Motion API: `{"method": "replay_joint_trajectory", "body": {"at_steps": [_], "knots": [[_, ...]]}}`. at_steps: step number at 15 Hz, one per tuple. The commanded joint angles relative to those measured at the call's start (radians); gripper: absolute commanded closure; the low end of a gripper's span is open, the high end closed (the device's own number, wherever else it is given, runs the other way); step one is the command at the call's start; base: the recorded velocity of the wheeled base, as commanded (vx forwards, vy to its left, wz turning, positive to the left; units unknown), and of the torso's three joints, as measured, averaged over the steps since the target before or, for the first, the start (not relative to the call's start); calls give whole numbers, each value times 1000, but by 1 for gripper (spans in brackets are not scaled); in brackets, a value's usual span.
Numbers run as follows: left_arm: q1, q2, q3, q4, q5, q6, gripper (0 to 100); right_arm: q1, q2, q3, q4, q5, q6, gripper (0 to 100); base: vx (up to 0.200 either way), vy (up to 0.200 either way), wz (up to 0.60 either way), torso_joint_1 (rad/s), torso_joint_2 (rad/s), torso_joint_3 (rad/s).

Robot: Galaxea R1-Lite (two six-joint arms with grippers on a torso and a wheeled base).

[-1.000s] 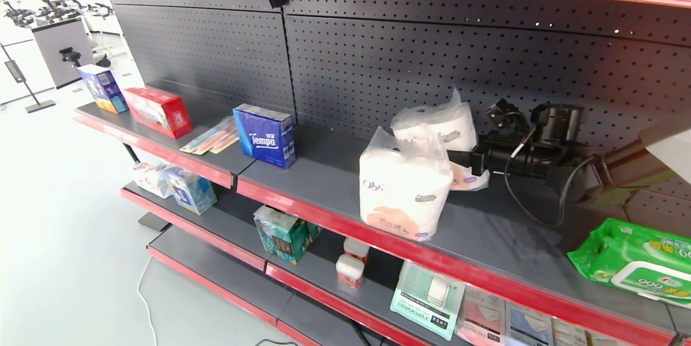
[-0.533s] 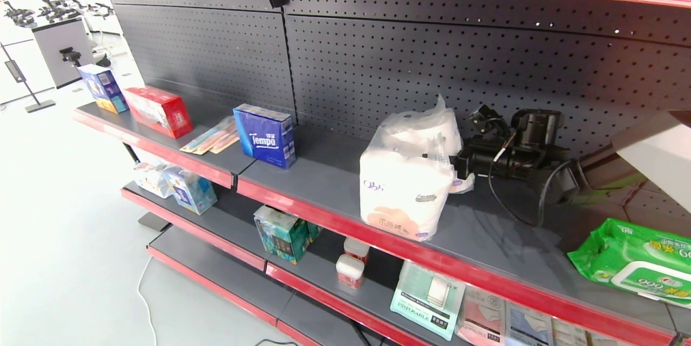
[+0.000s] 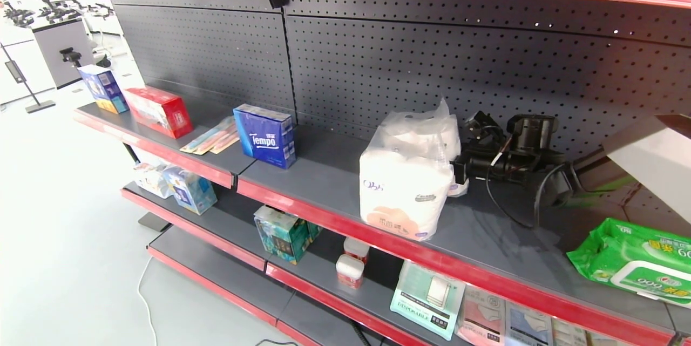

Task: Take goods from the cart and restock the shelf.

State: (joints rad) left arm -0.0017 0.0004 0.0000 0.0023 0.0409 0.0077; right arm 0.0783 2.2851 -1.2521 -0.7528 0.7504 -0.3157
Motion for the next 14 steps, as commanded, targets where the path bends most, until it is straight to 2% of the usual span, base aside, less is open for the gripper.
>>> {"method": "replay_joint_trajectory", "body": {"at_steps": [1, 5, 9, 14], "knots": [[0, 0, 0, 1, 1, 0, 0, -23, 4, 0, 0, -2, -6, 100, 0, 0, 0, 0, 0, 0], [0, 0, 0, 1, 1, 0, 0, -64, -1, 25, 3, 7, -36, 100, 0, 0, 0, 0, 0, 0], [0, 0, 0, -1, 1, 0, 0, -104, -6, 63, 6, 78, -106, 100, 0, 0, 0, 0, 0, 0], [0, 0, 0, 1, 1, 0, 0, -72, 2, 92, 7, 84, -98, 100, 0, 0, 0, 0, 0, 0]]}}
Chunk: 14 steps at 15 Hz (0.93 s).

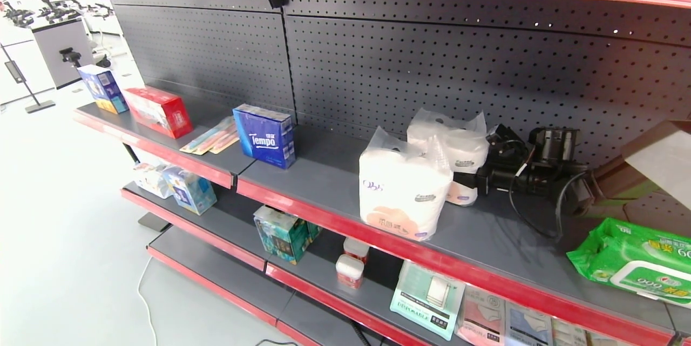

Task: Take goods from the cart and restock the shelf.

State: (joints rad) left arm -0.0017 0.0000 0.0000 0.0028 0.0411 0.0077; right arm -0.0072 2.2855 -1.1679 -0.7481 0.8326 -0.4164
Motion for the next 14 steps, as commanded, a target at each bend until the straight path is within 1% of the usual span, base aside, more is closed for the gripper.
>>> {"method": "replay_joint_trajectory", "body": {"at_steps": [1, 5, 9, 10, 12, 14], "knots": [[0, 0, 0, -1, 0, 0, 0, 26, 3, 8, 3, 2, 2, 100, 0, 0, 0, 0, 0, 0], [0, 0, 0, 0, 0, 0, 0, 76, 6, 1, 1, 0, 8, 100, 0, 0, 0, 0, 0, 0], [0, 0, 0, 0, 0, 0, 0, 75, 20, -4, 0, -9, 10, 100, 0, 0, 0, 0, 0, 0], [0, 0, 0, -1, 0, 0, 0, 75, 23, -4, 0, -46, 21, 100, 0, 0, 0, 0, 0, 0], [0, 0, 0, 0, 0, 0, 0, 75, 25, -6, 0, -75, 39, 100, 0, 0, 0, 0, 0, 0], [0, 0, 0, 0, 0, 0, 0, 75, 32, -13, -2, -135, 67, 100, 0, 0, 0, 0, 0, 0]]}}
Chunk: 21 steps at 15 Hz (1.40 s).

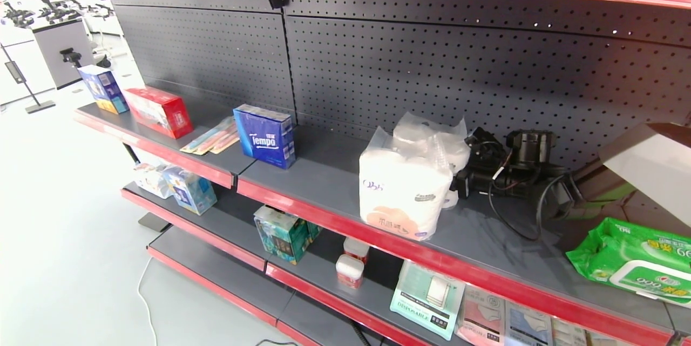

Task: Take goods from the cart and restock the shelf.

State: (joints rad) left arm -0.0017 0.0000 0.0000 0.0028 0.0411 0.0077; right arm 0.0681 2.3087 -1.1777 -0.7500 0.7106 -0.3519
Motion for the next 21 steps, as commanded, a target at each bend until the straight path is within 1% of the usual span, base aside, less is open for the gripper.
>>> {"method": "replay_joint_trajectory", "body": {"at_steps": [1, 7, 14, 21], "knots": [[-1, 0, 0, 0, 0, 0, 0, -1, 11, -8, 0, -30, 11, 100, 0, 0, 0, 0, 0, 0], [0, 0, 0, -1, 0, 0, 0, -11, 15, -10, -2, -92, 37, 100, 0, 0, 0, 0, 0, 0], [0, 0, 0, -1, 0, 0, 0, -22, 15, 13, -2, -89, 25, 100, 0, 0, 0, 0, 0, 0], [0, 0, 0, 0, 0, 0, 0, -14, 12, 30, -8, -91, 18, 100, 0, 0, 0, 0, 0, 0]]}}
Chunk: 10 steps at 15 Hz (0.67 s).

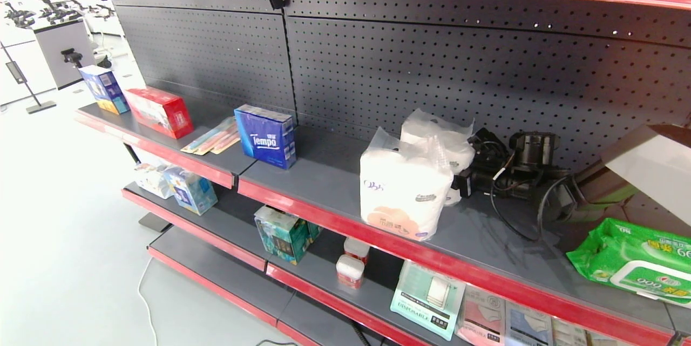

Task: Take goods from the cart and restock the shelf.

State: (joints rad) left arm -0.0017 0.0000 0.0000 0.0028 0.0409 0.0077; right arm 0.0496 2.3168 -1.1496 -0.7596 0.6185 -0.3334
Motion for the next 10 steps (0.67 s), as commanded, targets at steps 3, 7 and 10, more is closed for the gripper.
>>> {"method": "replay_joint_trajectory", "body": {"at_steps": [3, 7, 10], "knots": [[0, 0, 0, 0, 1, 0, 0, 4, 6, 1, 2, 3, -1, 100, 0, 0, 0, 0, 0, 0], [0, 0, 0, 0, 1, 0, 0, -2, 3, 1, 2, 3, -1, 0, 0, 0, 0, 0, 0, 0], [0, 0, 0, -1, 1, 0, 0, -8, -8, 7, 2, 3, -3, 0, 0, 0, 0, 0, 0, 0]]}}
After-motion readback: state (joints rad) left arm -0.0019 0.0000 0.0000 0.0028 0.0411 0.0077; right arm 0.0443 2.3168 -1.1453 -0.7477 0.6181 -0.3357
